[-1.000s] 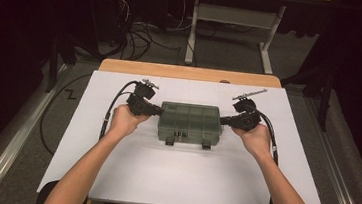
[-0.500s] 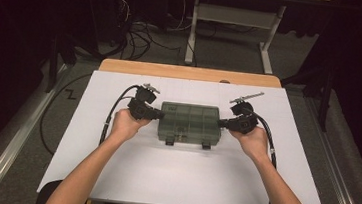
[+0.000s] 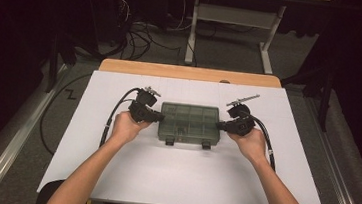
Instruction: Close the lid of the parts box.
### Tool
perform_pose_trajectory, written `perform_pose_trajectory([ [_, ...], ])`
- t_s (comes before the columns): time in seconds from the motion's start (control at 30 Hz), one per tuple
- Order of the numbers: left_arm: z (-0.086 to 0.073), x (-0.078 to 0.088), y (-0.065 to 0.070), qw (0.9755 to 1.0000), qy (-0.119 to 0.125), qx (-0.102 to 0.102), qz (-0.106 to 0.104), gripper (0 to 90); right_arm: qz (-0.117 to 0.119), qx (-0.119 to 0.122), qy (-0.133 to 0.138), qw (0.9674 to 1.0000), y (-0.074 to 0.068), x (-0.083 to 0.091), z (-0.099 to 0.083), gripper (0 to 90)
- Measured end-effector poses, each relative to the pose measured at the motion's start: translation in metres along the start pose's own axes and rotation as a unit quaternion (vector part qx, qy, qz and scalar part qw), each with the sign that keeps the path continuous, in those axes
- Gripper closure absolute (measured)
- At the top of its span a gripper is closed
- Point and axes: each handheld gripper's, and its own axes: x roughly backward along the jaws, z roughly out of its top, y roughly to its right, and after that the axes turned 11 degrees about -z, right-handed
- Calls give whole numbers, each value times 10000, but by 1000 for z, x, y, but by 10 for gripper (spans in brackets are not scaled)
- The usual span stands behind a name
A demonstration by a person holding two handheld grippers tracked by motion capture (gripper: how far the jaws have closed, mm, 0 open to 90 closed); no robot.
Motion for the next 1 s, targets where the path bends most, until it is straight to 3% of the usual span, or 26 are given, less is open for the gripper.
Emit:
perform_pose_trajectory([
  [0.37,2,1,4,9999,62,-79,62,717,-71,20,72,9999,-1,4,1,900],
  [0.6,2,5,7,9997,163,-90,135,622,-87,-41,188,9998,0,11,2,888],
  [1.0,2,16,8,9990,396,-47,179,468,-49,-170,479,9987,4,18,1,789],
])
